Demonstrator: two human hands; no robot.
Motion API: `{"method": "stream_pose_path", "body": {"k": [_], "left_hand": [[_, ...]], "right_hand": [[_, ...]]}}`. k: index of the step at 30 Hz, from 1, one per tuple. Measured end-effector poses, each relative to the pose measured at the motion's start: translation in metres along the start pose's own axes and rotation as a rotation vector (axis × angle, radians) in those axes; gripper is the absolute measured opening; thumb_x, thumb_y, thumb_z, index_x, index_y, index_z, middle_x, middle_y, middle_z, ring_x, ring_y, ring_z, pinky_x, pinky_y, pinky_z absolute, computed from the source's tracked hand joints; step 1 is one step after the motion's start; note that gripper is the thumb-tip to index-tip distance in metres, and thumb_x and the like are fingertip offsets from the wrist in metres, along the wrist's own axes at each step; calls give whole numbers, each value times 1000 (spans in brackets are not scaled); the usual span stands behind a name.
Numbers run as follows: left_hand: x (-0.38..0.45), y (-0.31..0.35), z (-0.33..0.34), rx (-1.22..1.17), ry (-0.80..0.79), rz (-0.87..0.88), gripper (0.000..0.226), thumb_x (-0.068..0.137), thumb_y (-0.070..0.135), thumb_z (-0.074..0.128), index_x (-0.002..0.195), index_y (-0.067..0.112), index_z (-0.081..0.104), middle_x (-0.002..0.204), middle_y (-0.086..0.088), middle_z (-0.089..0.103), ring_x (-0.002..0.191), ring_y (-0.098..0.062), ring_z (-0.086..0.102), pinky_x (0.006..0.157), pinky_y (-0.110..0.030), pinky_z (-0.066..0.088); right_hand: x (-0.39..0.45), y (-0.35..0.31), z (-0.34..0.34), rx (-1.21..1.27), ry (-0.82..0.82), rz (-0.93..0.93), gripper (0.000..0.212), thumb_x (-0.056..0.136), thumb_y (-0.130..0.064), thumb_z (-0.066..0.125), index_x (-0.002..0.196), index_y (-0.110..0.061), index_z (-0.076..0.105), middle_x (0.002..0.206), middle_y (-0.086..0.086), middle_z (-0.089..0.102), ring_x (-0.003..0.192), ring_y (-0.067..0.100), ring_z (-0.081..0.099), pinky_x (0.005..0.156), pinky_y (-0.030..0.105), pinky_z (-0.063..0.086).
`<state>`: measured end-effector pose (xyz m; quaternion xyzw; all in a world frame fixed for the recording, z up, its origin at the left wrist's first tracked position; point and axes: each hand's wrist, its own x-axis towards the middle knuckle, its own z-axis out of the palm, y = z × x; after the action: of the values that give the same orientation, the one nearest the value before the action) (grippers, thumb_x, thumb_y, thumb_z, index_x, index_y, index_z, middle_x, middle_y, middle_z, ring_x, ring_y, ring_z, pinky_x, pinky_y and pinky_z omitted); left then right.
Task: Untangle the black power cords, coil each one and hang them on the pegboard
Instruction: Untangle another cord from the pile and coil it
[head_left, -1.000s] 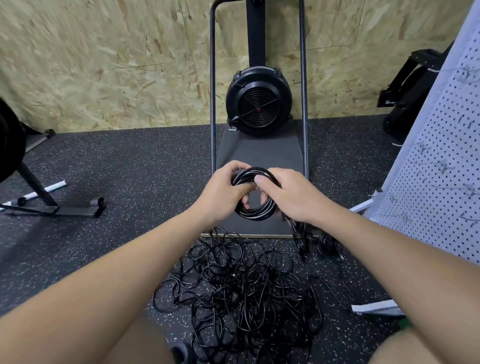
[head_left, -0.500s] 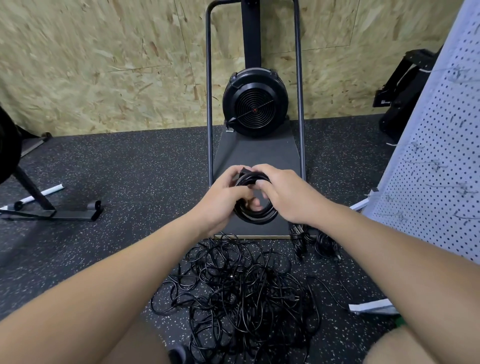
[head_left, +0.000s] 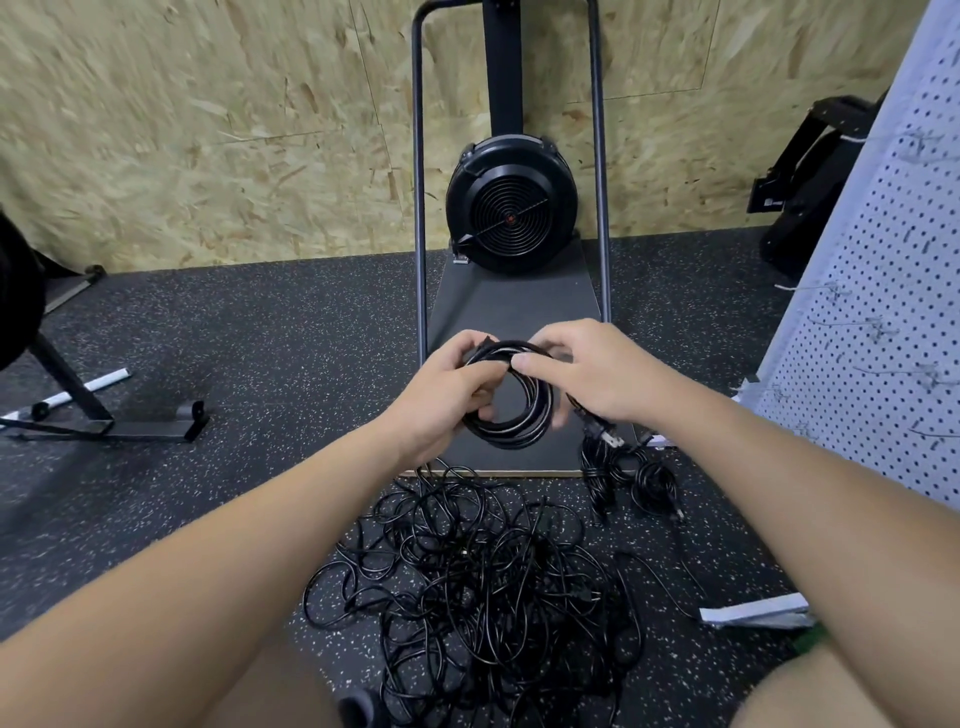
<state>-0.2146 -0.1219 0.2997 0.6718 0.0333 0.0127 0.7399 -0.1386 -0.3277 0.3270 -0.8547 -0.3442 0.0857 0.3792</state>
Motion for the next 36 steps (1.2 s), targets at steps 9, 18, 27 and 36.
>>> {"method": "stream_pose_path", "body": {"k": [9, 18, 27, 36], "left_hand": [[-3, -5, -8, 244, -36, -39, 17, 98, 1, 75, 109, 10, 66, 75, -7, 54, 56, -18, 42, 55, -30, 41], [-4, 7, 2, 108, -123, -48, 28, 104, 32, 75, 115, 10, 62, 77, 1, 53, 59, -15, 39, 62, -30, 38], [-1, 10, -3, 23, 15, -67, 39, 116, 53, 46, 105, 16, 56, 71, 0, 39, 69, -20, 12, 58, -31, 15], [-9, 14, 14, -88, -56, -109, 30, 112, 47, 56, 95, 23, 54, 68, 1, 35, 61, -15, 11, 51, -28, 10]], "right_hand": [[-1, 1, 1, -96, 4, -89, 32, 105, -50, 67, 84, -27, 71, 62, 3, 68, 51, 9, 51, 61, 37, 46], [7, 10, -8, -70, 423, -110, 36, 106, -49, 61, 78, -27, 68, 60, -4, 58, 55, 12, 49, 62, 40, 45], [-2, 22, -28, 69, -71, 65, 27, 107, -31, 70, 88, -13, 77, 75, 2, 78, 61, 21, 69, 69, 40, 58], [11, 22, -10, 201, 136, 98, 10, 104, -10, 73, 97, -3, 76, 80, 10, 82, 77, 21, 83, 81, 37, 69]]}}
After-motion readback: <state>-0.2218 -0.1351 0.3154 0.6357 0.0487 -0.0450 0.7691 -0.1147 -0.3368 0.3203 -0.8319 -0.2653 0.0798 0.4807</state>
